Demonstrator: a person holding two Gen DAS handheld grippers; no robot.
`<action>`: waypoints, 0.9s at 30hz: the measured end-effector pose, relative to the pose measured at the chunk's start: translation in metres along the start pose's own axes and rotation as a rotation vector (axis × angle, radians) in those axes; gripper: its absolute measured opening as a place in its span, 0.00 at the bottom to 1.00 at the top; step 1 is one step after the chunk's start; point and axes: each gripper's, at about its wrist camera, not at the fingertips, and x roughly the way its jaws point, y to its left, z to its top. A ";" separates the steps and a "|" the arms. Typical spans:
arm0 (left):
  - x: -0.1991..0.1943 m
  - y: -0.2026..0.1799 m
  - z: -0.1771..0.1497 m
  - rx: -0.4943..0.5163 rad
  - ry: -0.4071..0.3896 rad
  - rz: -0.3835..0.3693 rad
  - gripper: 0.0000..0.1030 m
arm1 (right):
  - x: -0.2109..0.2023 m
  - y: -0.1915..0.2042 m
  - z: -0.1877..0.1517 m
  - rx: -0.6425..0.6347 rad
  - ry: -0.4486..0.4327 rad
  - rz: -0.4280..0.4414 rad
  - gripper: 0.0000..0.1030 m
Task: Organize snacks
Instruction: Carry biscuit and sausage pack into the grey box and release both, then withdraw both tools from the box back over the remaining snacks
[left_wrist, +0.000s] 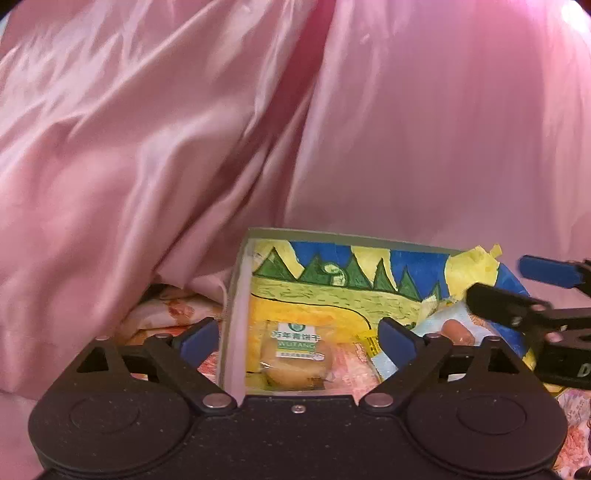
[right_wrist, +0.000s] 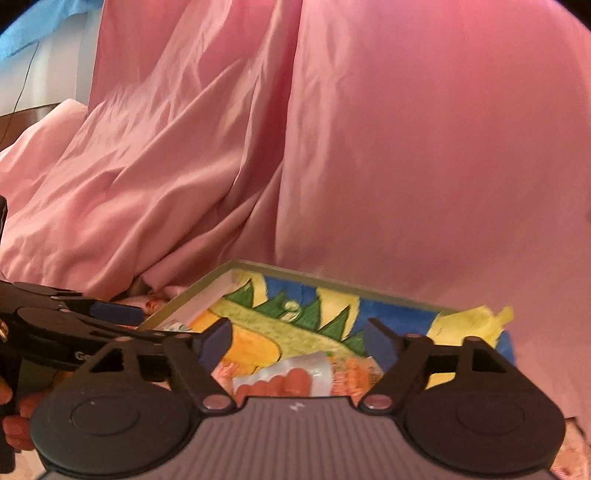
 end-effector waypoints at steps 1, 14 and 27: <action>-0.003 0.000 0.000 -0.001 -0.004 0.003 0.92 | -0.005 0.000 0.000 -0.004 -0.012 -0.012 0.84; -0.071 -0.003 -0.014 0.059 -0.080 0.009 0.99 | -0.071 0.001 -0.010 0.063 -0.115 -0.116 1.00; -0.125 0.000 -0.065 0.118 -0.029 -0.023 0.99 | -0.145 0.010 -0.068 0.141 -0.109 -0.195 1.00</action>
